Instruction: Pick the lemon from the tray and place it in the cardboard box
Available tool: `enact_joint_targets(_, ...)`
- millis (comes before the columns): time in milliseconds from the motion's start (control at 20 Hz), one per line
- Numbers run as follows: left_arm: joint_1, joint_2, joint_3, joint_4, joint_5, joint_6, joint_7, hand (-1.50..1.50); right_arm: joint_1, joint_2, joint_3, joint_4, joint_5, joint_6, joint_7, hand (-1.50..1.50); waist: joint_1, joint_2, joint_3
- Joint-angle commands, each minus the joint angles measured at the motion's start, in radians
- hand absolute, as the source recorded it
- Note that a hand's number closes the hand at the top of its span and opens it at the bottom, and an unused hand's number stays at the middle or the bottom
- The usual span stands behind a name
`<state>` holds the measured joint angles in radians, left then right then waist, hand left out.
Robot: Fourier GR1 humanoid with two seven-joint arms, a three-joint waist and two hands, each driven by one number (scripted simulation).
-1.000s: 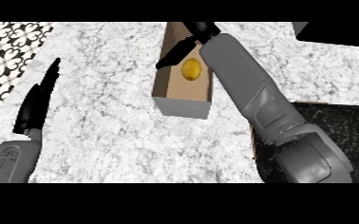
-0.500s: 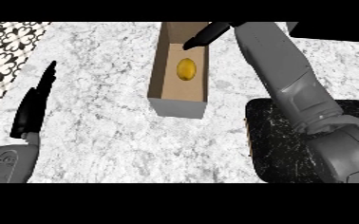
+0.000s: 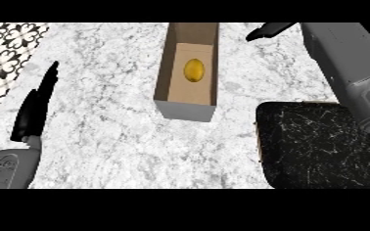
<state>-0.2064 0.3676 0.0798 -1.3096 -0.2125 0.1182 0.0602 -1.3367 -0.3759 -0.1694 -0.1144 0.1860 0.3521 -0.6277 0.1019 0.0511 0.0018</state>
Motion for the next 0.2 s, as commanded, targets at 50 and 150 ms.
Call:
enact_joint_targets(50, -0.036, 0.008, 0.010, -0.006, 0.009, -0.009, 0.025, 0.00, 0.046, -0.076, 0.036, 0.003, 0.043, 0.083, -0.061, -1.50, 0.008, 0.006, 0.002)
enact_joint_targets(150, 0.013, -0.006, -0.005, -0.011, 0.000, -0.005, -0.012, 0.00, 0.049, -0.157, 0.051, 0.001, 0.060, 0.146, -0.075, -1.50, 0.021, 0.010, 0.002)
